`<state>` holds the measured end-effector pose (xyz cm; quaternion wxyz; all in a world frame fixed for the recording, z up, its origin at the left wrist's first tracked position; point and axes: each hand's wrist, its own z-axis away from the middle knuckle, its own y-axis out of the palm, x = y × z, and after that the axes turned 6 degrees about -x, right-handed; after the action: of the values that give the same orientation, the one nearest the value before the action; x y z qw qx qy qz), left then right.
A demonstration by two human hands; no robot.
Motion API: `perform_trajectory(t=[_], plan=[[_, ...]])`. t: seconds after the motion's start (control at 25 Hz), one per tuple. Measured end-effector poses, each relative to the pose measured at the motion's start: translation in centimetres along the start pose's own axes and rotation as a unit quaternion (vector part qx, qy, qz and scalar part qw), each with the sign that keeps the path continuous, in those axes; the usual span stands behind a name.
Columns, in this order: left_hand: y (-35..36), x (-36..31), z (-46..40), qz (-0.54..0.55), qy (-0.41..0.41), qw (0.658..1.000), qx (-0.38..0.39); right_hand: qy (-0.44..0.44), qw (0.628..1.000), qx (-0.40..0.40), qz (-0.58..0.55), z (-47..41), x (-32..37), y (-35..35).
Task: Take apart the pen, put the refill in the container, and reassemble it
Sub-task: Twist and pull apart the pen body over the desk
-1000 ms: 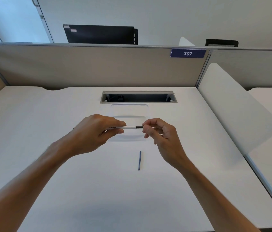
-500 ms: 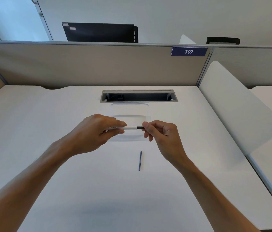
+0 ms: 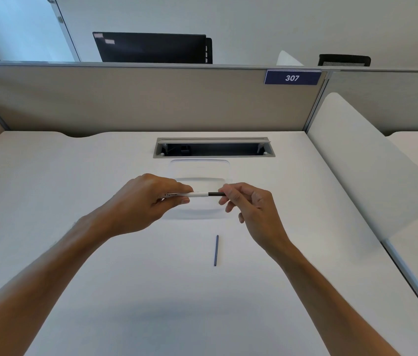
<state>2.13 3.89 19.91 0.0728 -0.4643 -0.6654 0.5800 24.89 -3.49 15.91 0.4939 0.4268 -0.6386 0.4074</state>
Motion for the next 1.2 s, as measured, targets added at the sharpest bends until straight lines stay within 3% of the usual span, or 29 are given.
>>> perform_trajectory(t=[0.96, 1.2], plan=[[0.5, 2.3, -1.0, 0.021, -0.022, 1.0, -0.003, 0.056, 0.997, -0.059, -0.012, -0.4, -2.1, -2.3], [0.8, 1.9, 0.5, 0.035, -0.027, 0.999, -0.007, 0.07, 0.992, -0.092, 0.055, 1.9, -5.0, -0.9]])
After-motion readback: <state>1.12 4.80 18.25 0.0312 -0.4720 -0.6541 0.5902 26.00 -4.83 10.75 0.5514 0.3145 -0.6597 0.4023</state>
